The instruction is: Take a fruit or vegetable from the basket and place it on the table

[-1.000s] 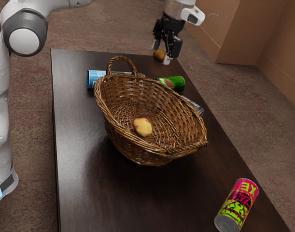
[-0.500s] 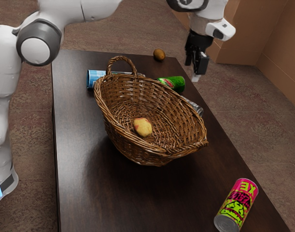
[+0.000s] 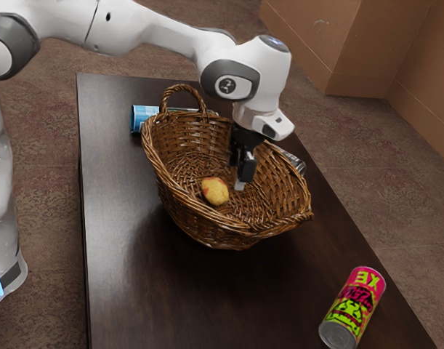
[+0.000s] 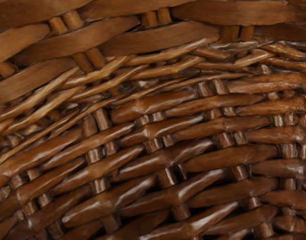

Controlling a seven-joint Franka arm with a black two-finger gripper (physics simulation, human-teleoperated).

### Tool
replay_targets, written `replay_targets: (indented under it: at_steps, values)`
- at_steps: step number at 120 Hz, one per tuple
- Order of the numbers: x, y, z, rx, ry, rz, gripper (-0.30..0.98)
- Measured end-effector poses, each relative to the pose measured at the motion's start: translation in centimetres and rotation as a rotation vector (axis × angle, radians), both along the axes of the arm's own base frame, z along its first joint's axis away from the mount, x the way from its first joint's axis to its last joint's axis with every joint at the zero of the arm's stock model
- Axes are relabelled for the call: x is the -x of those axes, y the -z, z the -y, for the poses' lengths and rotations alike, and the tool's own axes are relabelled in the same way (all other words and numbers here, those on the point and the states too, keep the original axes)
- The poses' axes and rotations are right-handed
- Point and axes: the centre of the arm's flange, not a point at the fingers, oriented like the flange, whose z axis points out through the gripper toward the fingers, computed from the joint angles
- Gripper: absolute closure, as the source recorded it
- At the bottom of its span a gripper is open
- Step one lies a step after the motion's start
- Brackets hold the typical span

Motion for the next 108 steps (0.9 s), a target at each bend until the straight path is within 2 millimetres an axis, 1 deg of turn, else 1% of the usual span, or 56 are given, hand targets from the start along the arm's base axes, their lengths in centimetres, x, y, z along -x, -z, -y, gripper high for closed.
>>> replay_targets:
  at_steps: [10, 22, 30, 45, 60, 68, 72, 93, 108]
  values:
    - [0.8, 0.4, -0.1, 0.005, 0.001, 0.019, 0.0]
    - [1.5, 0.1, -0.4, 0.007, 0.0, 0.046, 0.0]
    - [1.8, -0.6, 0.0, 0.007, 0.01, 0.07, 0.0]
    - [2.8, -2.9, 0.9, 0.004, 0.032, 0.124, 0.0]
    - [4.6, -3.3, 0.9, 0.0, 0.033, 0.137, 0.0]
    - [5.1, -3.5, 1.0, -0.002, 0.036, 0.142, 0.0]
    - [5.3, -3.5, 1.2, -0.002, 0.039, 0.142, 0.0]
    - [6.2, -2.0, 1.1, 0.0, 0.037, 0.112, 0.0]
    - [6.5, -1.1, 1.1, 0.006, 0.031, 0.093, 0.0]
